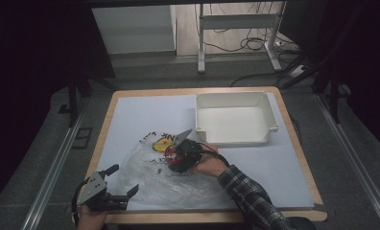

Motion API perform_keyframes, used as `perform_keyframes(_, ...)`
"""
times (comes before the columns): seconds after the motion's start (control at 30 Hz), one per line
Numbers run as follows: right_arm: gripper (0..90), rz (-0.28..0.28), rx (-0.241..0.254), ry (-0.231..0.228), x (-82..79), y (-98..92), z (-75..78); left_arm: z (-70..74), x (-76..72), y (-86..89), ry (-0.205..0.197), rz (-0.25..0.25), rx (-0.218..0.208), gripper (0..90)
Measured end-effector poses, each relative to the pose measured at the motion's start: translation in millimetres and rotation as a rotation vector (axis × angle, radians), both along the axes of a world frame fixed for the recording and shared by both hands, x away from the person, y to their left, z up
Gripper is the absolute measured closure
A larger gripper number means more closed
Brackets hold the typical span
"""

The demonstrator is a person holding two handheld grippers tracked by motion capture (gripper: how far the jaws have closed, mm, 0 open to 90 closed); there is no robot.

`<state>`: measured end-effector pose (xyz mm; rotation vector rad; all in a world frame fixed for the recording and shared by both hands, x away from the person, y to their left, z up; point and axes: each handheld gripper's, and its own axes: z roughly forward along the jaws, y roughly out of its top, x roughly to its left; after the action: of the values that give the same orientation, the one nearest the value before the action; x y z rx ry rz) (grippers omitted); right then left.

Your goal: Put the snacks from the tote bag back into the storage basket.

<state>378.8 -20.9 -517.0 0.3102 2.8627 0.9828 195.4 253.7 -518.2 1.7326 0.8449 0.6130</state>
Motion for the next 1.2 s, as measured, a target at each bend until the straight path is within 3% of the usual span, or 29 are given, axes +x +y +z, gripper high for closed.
perform_keyframes(0.63, 25.8, -0.058, 0.016, -0.01, -11.6, -6.2, 21.6, 0.0, 0.2, 0.7, 0.0, 0.003, -0.01, 1.3)
perform_keyframes(1.2, 25.9, -0.113, 0.019, -0.003, -17.4, -26.9, 41.5, 0.0, 0.3, 0.1, 0.0, 0.005, -0.011, 1.2)
